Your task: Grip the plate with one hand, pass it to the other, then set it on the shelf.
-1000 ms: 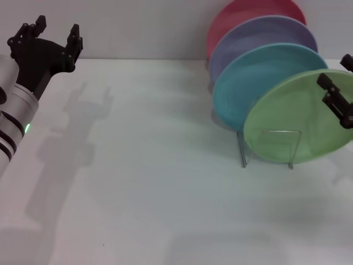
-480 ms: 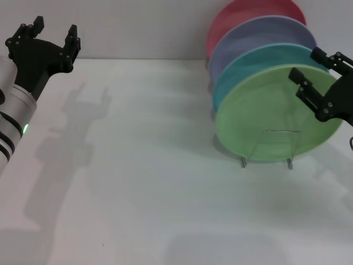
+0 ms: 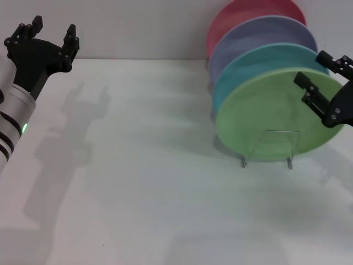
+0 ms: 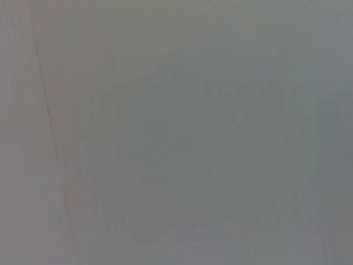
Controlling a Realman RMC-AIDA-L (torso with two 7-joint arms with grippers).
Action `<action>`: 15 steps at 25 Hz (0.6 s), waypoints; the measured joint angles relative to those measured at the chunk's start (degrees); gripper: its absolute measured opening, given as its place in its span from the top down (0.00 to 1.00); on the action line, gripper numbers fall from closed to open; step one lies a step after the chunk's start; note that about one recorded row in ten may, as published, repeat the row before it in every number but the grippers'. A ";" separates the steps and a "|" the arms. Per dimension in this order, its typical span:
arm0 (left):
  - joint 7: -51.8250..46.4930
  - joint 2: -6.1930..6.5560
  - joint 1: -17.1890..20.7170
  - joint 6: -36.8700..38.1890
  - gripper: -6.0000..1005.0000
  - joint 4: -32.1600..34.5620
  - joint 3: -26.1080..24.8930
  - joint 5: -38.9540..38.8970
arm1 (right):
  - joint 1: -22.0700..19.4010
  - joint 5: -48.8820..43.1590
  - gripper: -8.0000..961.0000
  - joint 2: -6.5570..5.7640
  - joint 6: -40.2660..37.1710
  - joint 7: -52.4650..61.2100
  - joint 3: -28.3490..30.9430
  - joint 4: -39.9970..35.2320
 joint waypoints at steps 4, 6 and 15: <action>0.00 0.00 -0.24 0.30 0.39 0.44 0.00 0.00 | -0.65 0.63 0.45 0.05 0.72 0.01 0.42 0.01; 0.00 0.00 -0.27 0.34 0.39 0.55 0.02 0.00 | -0.86 0.87 0.42 0.06 1.41 0.05 0.48 0.10; 0.00 0.00 -0.27 0.34 0.38 0.59 0.19 0.00 | -1.10 0.94 0.40 0.08 2.25 0.78 0.53 0.17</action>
